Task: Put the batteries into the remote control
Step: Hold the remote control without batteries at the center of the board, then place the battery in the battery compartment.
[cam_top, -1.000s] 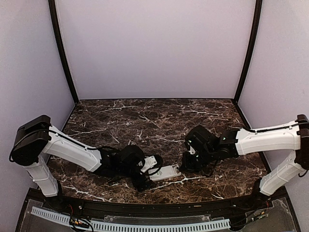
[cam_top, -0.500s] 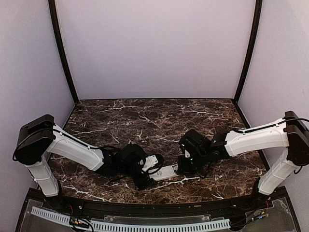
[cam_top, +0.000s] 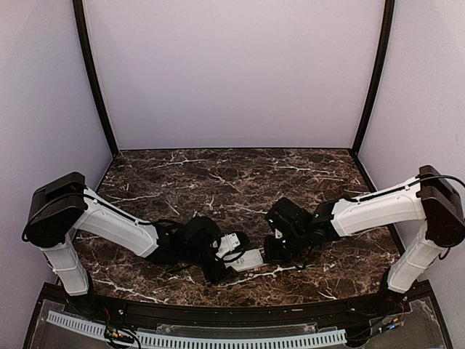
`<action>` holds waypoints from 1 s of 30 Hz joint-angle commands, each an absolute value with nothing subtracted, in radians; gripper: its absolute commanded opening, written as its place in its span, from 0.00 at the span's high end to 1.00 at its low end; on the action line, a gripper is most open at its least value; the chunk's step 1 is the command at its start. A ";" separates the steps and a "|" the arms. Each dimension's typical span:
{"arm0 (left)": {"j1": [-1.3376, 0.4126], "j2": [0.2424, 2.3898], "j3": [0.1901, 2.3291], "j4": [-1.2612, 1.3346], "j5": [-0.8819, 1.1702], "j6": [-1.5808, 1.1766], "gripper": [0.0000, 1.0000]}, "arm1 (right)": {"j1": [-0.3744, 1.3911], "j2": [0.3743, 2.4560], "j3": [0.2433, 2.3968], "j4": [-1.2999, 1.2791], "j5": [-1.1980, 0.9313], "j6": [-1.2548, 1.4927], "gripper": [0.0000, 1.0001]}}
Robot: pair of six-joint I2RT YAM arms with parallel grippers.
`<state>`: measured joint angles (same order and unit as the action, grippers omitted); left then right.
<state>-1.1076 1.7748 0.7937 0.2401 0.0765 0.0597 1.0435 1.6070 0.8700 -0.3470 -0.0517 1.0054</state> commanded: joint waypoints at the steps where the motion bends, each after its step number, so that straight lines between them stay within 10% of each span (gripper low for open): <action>1: -1.106 1.809 0.795 0.194 0.112 0.052 0.22 | 1.060 1.636 0.893 -0.338 -0.009 1.020 1.00; 11: -1.105 1.815 0.799 0.186 0.111 0.054 0.23 | 1.066 1.648 0.925 -0.367 0.034 1.020 0.99; 30: -1.105 1.817 0.782 0.178 0.103 0.055 0.23 | 1.054 1.579 1.024 -0.494 0.005 0.851 0.63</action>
